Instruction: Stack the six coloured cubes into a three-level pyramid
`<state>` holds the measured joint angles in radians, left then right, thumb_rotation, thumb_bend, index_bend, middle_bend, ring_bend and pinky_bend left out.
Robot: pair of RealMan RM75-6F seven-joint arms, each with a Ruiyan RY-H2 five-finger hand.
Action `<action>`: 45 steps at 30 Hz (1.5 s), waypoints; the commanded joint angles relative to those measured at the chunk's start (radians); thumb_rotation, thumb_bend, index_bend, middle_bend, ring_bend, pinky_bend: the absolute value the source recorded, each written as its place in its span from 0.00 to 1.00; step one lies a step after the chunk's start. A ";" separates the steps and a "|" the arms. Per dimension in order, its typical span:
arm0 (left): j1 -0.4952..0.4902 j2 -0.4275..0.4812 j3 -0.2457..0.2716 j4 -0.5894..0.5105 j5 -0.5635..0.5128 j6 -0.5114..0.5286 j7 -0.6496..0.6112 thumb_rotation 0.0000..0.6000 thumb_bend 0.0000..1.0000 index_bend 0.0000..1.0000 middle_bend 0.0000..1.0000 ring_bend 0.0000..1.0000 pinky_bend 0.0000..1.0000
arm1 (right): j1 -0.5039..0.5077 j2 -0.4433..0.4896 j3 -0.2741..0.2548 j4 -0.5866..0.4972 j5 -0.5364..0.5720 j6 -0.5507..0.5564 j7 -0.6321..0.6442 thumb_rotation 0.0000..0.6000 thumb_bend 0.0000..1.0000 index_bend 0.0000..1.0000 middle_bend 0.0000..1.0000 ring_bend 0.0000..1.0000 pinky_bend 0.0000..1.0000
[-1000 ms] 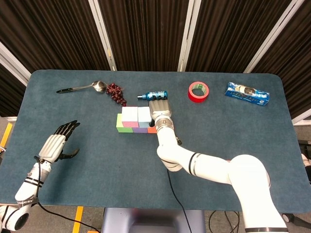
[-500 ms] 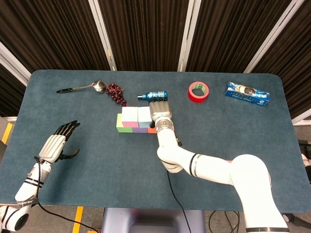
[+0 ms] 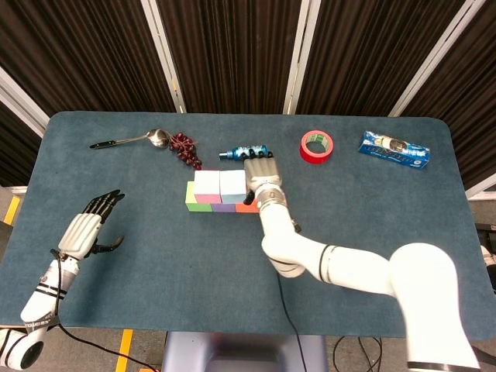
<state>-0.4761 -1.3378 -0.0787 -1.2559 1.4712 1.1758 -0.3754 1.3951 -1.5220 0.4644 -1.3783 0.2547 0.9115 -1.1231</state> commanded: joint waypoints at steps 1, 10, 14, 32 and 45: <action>0.002 0.003 -0.005 -0.002 -0.006 0.004 0.005 1.00 0.35 0.00 0.00 0.01 0.09 | -0.103 0.141 -0.006 -0.184 -0.089 0.028 0.085 1.00 0.18 0.11 0.09 0.00 0.00; 0.017 0.018 -0.035 -0.037 -0.064 0.011 0.078 1.00 0.35 0.00 0.00 0.01 0.09 | -0.570 0.530 -0.144 -0.675 -0.553 0.074 0.435 1.00 0.18 0.24 0.08 0.00 0.00; 0.020 0.031 -0.039 -0.079 -0.080 0.008 0.123 1.00 0.35 0.00 0.00 0.01 0.09 | -0.740 0.579 -0.240 -0.709 -0.808 0.071 0.580 1.00 0.18 0.25 0.08 0.00 0.00; 0.024 0.066 -0.041 -0.187 -0.110 -0.026 0.190 1.00 0.34 0.00 0.00 0.01 0.09 | -0.994 0.491 -0.473 -0.556 -1.314 0.085 0.833 1.00 0.18 0.28 0.08 0.00 0.00; 0.026 0.071 -0.037 -0.189 -0.101 -0.041 0.146 1.00 0.34 0.00 0.00 0.01 0.09 | -0.957 0.391 -0.474 -0.449 -1.283 0.045 0.788 1.00 0.18 0.32 0.08 0.00 0.00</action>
<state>-0.4505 -1.2671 -0.1163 -1.4451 1.3694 1.1351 -0.2290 0.4327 -1.1234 -0.0113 -1.8329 -1.0327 0.9610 -0.3310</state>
